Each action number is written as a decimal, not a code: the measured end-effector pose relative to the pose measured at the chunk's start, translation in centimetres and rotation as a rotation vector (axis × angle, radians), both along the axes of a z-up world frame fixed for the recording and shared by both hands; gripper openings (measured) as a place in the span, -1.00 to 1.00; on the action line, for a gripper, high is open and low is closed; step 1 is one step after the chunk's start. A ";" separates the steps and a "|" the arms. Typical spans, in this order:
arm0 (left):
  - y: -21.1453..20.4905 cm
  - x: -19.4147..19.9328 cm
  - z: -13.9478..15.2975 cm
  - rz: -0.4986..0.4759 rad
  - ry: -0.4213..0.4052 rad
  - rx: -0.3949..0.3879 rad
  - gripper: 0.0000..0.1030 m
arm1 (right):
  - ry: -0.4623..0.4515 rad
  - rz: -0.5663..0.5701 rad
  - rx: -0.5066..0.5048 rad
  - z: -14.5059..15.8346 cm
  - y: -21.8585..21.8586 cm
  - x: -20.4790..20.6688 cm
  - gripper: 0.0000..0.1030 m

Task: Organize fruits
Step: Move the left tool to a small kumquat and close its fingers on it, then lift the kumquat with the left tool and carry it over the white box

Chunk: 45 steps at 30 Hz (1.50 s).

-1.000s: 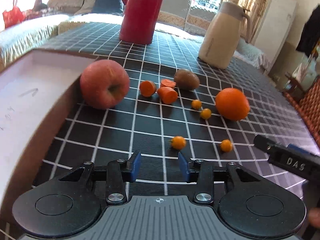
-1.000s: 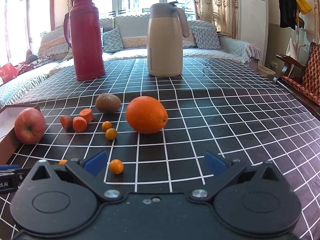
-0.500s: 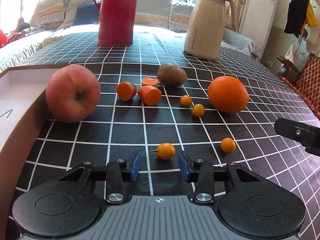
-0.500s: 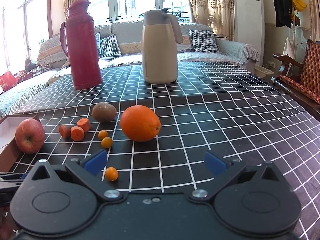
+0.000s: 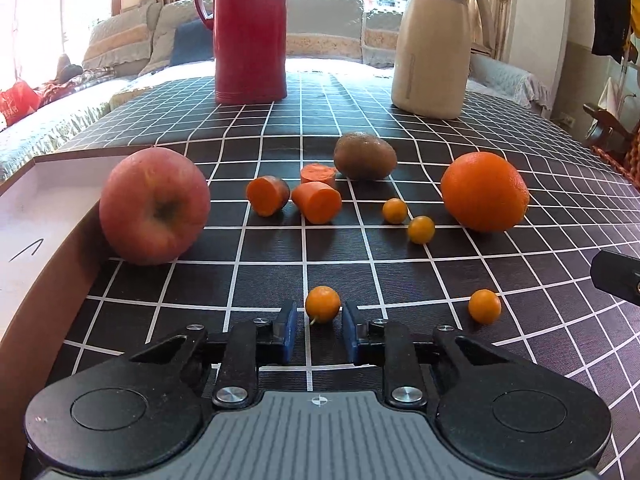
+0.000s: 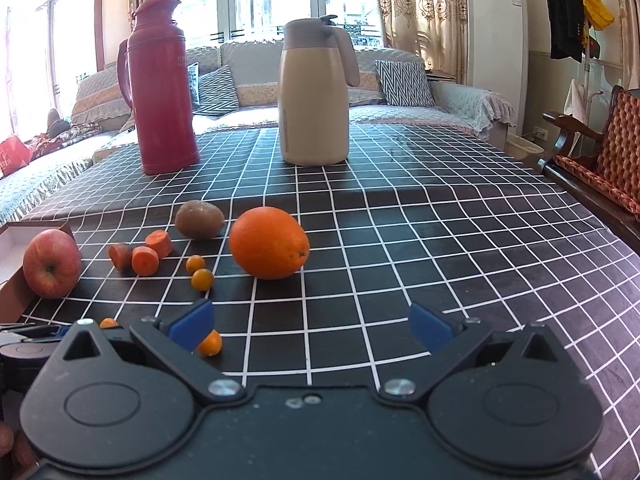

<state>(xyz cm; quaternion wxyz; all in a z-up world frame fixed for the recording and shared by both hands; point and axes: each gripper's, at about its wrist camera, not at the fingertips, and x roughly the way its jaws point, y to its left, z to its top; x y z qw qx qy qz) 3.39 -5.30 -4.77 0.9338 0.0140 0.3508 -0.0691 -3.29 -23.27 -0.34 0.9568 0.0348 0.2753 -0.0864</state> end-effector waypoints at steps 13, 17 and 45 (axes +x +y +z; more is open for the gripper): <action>-0.3 -0.2 -0.1 -0.002 -0.018 0.022 -0.97 | 0.004 -0.002 -0.002 -0.1 0.0 0.1 1.00; -0.3 -0.8 -0.1 0.000 -0.058 0.038 -0.97 | 0.001 -0.004 0.002 0.0 -0.1 0.1 1.00; -3.1 -3.2 0.9 -0.049 -0.233 -0.002 0.38 | -0.007 -0.012 0.006 0.1 -0.7 0.1 1.00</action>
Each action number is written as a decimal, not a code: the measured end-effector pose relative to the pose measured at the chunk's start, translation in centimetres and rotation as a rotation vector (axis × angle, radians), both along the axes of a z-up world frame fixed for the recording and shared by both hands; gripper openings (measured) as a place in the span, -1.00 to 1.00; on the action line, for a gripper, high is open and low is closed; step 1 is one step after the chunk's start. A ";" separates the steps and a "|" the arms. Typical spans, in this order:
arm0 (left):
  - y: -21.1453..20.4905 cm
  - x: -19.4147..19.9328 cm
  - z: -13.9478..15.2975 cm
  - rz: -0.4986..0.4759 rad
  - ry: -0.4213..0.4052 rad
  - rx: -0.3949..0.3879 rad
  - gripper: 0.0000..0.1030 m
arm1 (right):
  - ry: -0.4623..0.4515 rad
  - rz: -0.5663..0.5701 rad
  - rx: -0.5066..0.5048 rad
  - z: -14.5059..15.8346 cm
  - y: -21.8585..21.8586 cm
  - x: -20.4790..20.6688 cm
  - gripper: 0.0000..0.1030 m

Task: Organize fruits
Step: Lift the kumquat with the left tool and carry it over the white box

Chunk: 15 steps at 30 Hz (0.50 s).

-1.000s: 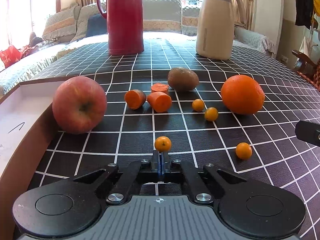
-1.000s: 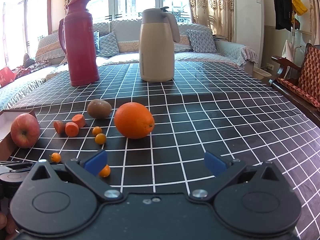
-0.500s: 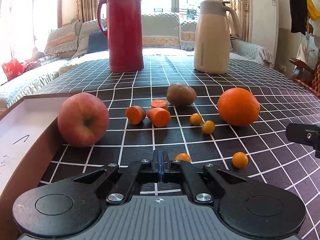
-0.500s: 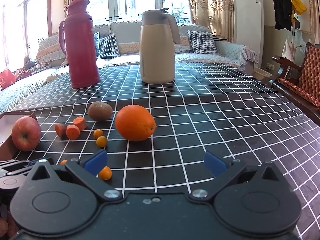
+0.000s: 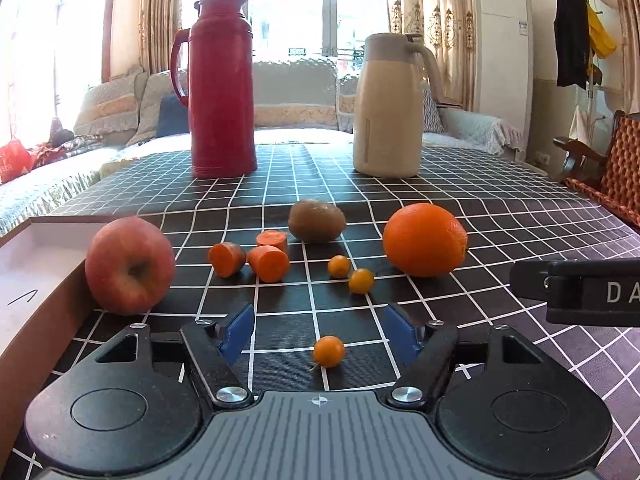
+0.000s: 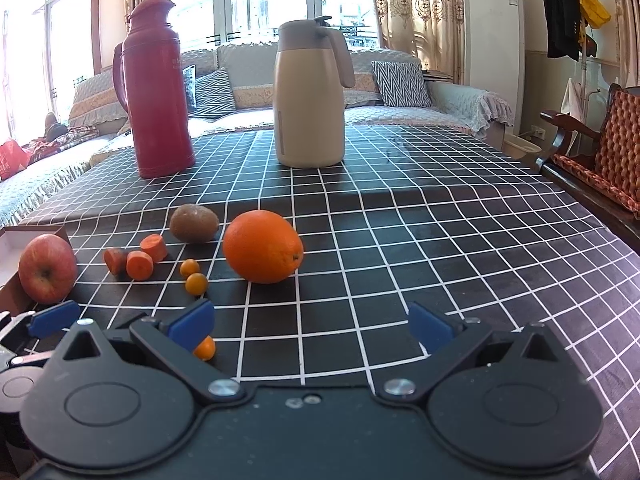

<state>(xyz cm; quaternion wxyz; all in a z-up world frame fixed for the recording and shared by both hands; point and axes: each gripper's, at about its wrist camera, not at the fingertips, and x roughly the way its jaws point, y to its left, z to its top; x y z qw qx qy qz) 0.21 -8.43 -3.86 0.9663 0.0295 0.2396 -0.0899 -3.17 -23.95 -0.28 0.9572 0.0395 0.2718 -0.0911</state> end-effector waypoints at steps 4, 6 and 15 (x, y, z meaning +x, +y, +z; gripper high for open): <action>-0.4 0.6 -0.8 -0.001 0.057 0.013 0.23 | -0.004 -0.010 0.005 0.1 -0.4 -0.2 1.00; -0.3 1.1 -0.9 -0.007 0.078 -0.007 0.12 | -0.004 -0.010 0.006 0.1 -0.4 -0.2 1.00; -0.8 2.6 -1.8 0.021 0.158 0.012 -0.62 | -0.003 -0.008 0.001 0.0 -0.3 -0.1 1.00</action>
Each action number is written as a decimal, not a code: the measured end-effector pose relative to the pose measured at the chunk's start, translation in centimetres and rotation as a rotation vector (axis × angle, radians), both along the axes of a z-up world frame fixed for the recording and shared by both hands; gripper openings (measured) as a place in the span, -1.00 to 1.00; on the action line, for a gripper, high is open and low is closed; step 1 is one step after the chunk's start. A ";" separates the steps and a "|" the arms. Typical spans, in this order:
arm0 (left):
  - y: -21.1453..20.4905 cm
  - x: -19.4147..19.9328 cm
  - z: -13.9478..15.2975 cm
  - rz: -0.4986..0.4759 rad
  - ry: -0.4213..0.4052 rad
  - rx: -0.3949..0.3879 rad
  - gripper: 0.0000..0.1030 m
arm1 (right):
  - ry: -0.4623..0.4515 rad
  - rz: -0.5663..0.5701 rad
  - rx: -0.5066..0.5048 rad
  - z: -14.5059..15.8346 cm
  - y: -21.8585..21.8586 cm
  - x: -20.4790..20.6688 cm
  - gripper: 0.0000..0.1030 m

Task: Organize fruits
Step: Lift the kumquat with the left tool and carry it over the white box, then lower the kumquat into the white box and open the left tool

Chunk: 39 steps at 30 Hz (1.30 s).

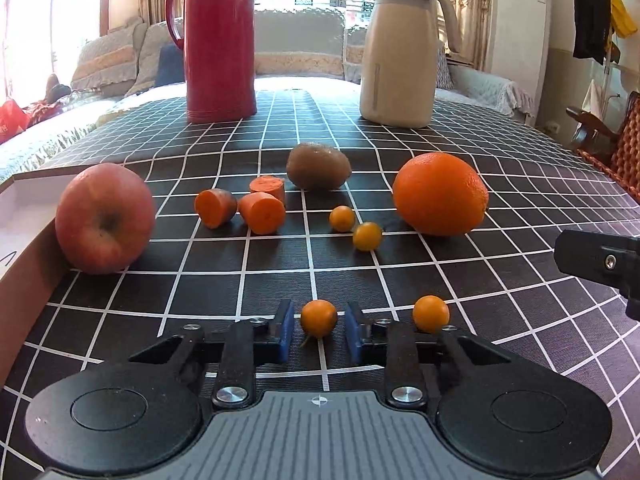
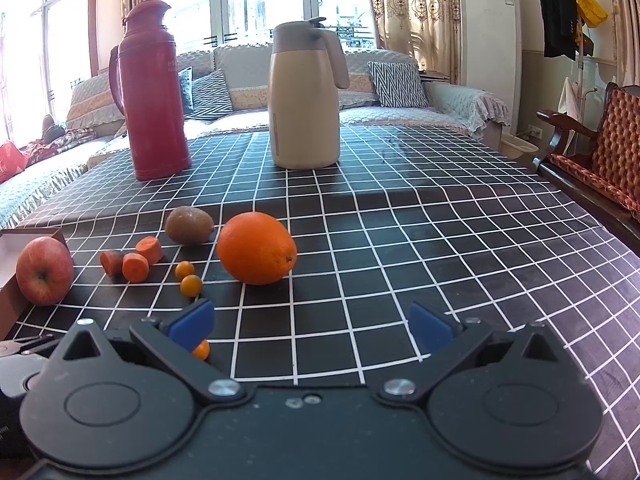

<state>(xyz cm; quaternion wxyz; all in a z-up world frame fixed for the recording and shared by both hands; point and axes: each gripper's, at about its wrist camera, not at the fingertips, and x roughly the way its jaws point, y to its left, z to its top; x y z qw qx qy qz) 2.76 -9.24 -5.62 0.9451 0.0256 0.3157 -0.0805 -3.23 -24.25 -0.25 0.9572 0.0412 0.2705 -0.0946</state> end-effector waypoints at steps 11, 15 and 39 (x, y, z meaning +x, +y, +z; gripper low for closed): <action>2.7 -1.4 2.9 0.023 -0.071 -0.030 -0.62 | 0.001 -0.004 0.011 0.0 -0.4 -0.1 1.00; 8.3 -2.8 7.4 0.090 -0.168 -0.013 -0.62 | -0.009 -0.006 0.028 0.3 -0.6 -0.2 1.00; 25.9 0.5 3.0 0.363 0.060 0.094 -0.62 | 0.016 0.019 0.004 -0.8 1.3 -0.2 1.00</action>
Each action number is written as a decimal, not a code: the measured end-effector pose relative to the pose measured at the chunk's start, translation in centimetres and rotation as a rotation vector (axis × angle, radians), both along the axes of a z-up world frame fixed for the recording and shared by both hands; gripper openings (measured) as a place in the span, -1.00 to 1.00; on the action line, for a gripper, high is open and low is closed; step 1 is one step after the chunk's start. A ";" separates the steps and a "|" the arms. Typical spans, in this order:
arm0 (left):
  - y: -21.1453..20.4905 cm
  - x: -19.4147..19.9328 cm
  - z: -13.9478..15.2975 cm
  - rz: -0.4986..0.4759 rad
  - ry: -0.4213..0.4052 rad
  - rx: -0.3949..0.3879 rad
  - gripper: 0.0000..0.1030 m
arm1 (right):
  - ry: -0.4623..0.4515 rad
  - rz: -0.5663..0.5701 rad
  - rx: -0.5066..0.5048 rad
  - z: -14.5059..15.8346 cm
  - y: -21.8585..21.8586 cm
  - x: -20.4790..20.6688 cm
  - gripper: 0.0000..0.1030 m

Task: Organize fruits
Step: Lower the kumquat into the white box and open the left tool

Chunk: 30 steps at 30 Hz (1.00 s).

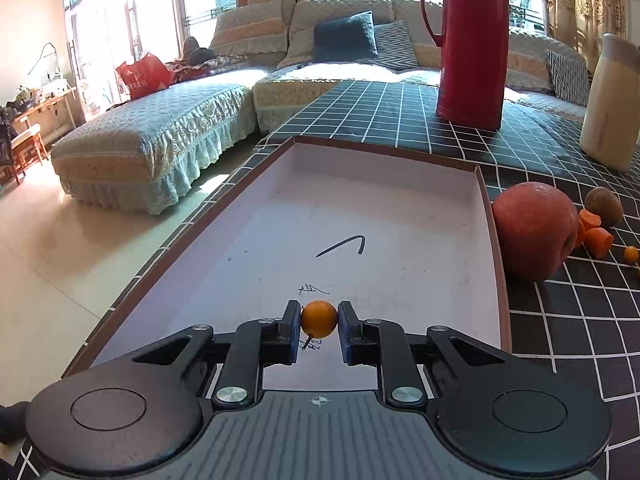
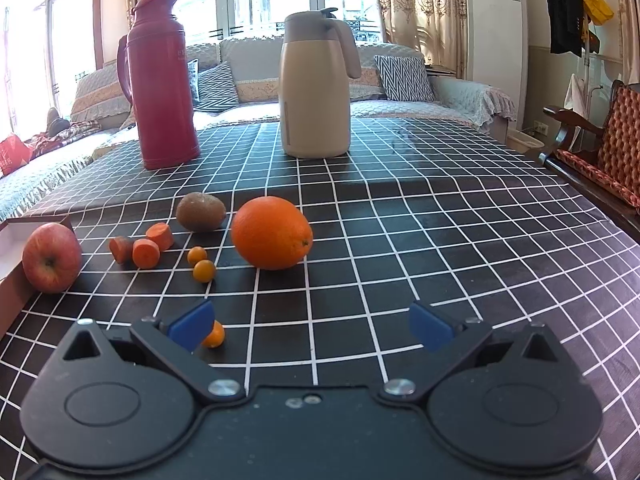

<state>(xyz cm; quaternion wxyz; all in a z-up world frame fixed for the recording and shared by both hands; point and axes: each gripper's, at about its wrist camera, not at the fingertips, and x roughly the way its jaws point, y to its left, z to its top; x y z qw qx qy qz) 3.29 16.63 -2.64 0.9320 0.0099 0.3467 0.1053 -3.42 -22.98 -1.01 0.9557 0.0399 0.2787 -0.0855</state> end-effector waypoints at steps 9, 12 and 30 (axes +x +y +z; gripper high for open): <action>-0.3 -0.2 0.0 -0.015 0.000 0.023 -0.62 | -0.005 0.001 0.001 0.1 0.0 0.0 1.00; -0.5 -0.1 0.0 -0.018 0.008 0.034 -0.47 | -0.006 0.003 0.000 0.1 0.0 0.1 1.00; -0.9 -0.5 0.8 -0.015 -0.044 0.079 0.43 | -0.016 0.001 0.007 0.3 0.0 0.0 1.00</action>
